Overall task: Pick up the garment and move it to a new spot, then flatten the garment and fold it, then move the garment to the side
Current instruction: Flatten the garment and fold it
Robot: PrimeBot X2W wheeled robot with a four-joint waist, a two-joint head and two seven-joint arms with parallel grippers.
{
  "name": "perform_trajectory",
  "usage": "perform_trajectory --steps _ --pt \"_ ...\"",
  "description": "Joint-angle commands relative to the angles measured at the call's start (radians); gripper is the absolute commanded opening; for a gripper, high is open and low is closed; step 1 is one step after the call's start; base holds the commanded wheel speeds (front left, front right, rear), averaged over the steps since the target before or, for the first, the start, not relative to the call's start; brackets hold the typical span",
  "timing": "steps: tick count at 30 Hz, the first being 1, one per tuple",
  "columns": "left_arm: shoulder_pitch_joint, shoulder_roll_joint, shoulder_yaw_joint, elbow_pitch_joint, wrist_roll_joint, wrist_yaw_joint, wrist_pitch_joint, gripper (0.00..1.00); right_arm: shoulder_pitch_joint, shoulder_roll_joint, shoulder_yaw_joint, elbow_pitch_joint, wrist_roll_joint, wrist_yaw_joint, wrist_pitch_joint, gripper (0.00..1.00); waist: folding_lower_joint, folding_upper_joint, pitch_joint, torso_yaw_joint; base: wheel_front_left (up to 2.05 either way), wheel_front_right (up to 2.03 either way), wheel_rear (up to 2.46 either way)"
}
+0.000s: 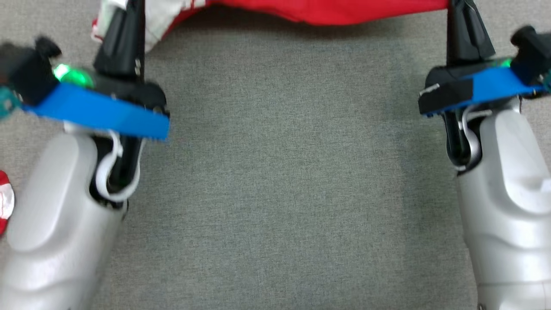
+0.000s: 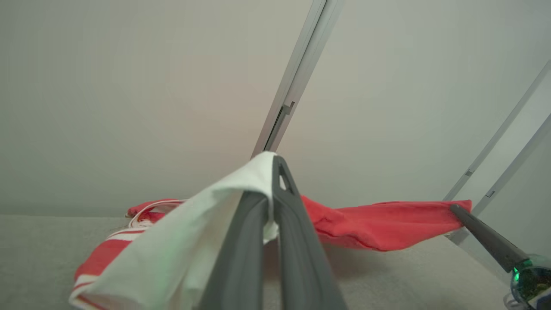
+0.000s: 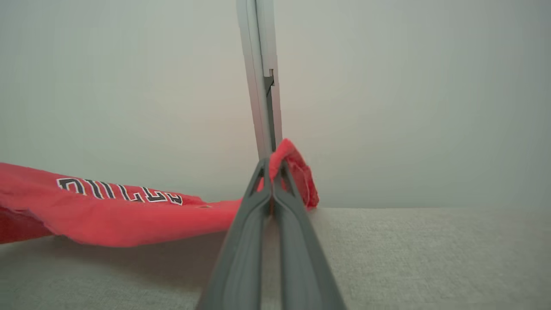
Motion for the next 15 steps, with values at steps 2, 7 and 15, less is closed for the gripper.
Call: perform_trajectory --steps 2,7,15 --pt "0.081 0.019 -0.001 -0.042 -0.003 -0.007 -0.036 0.0 0.089 -0.001 -0.001 -0.084 0.038 0.0 -0.005 0.0 -0.0001 0.0 -0.015 -0.003 0.0 0.0 0.0" --pt "0.239 0.03 0.019 -0.116 0.006 0.007 -0.076 0.0 0.223 -0.002 0.001 -0.217 0.089 0.0 -0.004 0.0 -0.0001 0.0 -0.054 -0.008 0.0 0.0 0.0" --pt "0.47 -0.003 0.019 -0.266 0.055 0.047 -0.091 0.0 0.447 -0.001 -0.021 -0.36 0.114 0.0 -0.004 0.0 -0.0001 0.0 -0.172 -0.003 0.0 0.0 0.0"
